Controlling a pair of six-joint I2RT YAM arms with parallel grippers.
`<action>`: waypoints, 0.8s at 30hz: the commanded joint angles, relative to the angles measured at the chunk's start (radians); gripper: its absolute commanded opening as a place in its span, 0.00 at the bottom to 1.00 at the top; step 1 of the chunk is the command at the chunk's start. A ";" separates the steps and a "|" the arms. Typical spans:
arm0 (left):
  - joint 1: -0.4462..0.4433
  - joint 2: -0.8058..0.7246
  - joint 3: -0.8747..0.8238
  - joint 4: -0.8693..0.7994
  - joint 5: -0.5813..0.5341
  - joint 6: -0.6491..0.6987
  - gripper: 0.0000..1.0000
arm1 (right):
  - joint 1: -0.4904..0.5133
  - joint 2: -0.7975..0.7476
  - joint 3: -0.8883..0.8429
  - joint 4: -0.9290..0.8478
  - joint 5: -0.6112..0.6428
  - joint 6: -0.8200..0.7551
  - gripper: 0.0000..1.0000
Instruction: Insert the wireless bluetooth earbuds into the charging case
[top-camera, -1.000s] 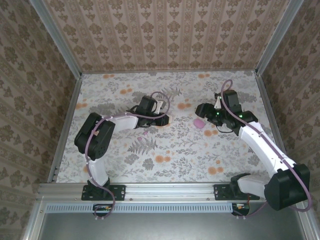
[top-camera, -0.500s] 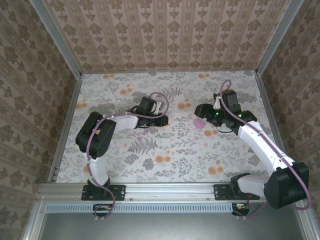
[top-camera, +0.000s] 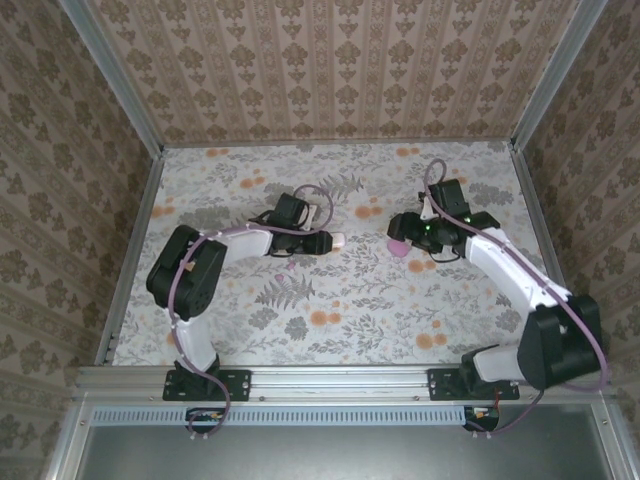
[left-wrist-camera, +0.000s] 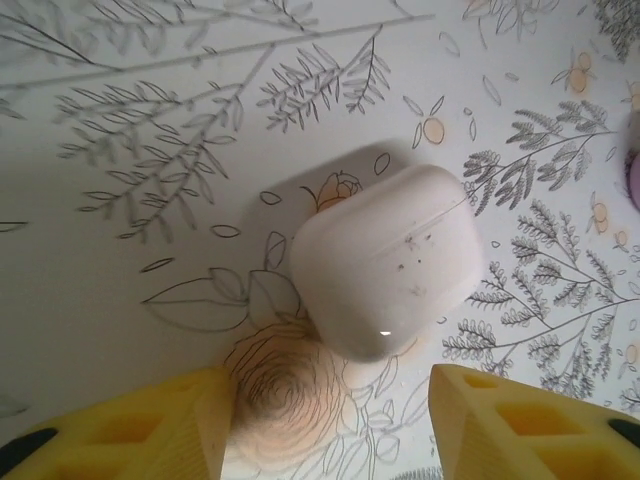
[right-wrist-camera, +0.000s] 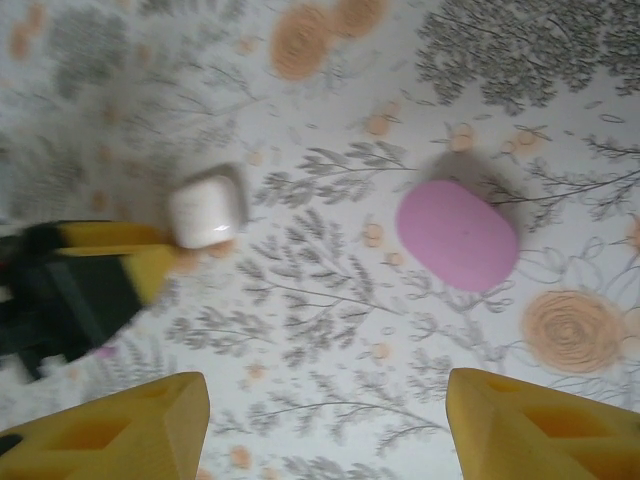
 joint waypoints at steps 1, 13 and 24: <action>0.009 -0.123 0.009 -0.040 -0.041 0.062 0.58 | -0.004 0.115 0.081 -0.104 0.087 -0.163 0.67; 0.006 -0.451 -0.100 0.000 -0.150 0.146 0.59 | 0.017 0.402 0.254 -0.196 0.218 -0.458 0.72; 0.007 -0.506 -0.153 0.065 -0.148 0.174 0.59 | 0.033 0.527 0.314 -0.203 0.184 -0.504 0.67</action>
